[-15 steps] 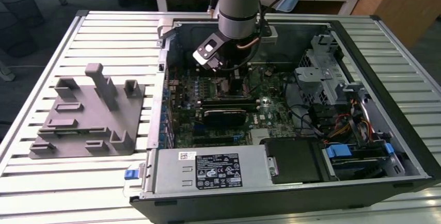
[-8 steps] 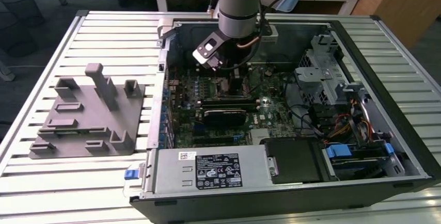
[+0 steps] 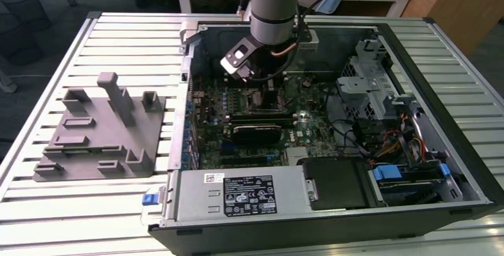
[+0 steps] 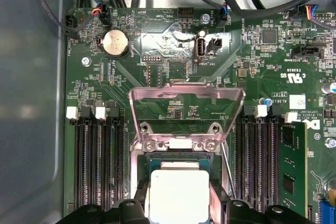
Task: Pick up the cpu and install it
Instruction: 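Place the cpu into insertion slot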
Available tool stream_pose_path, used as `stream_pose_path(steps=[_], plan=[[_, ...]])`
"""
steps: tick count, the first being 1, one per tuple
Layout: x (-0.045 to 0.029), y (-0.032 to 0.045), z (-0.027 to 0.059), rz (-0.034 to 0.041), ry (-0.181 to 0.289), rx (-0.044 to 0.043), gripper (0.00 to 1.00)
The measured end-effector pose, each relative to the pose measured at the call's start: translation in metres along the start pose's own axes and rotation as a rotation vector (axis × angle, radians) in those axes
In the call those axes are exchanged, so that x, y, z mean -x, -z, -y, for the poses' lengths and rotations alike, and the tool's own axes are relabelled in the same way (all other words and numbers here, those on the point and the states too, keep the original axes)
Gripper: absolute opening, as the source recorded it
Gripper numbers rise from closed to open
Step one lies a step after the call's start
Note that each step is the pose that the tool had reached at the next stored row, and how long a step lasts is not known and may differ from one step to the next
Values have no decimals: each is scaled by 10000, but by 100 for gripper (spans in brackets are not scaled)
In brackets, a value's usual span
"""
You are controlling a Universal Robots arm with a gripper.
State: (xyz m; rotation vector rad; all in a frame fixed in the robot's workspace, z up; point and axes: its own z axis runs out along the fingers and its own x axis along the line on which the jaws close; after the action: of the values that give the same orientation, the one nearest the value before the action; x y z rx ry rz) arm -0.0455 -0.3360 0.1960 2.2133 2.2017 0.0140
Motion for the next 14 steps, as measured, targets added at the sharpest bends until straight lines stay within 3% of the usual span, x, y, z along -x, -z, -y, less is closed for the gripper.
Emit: stream_pose_path(steps=[14], plan=[[0, -35, -1, -5, -1, 0, 53]])
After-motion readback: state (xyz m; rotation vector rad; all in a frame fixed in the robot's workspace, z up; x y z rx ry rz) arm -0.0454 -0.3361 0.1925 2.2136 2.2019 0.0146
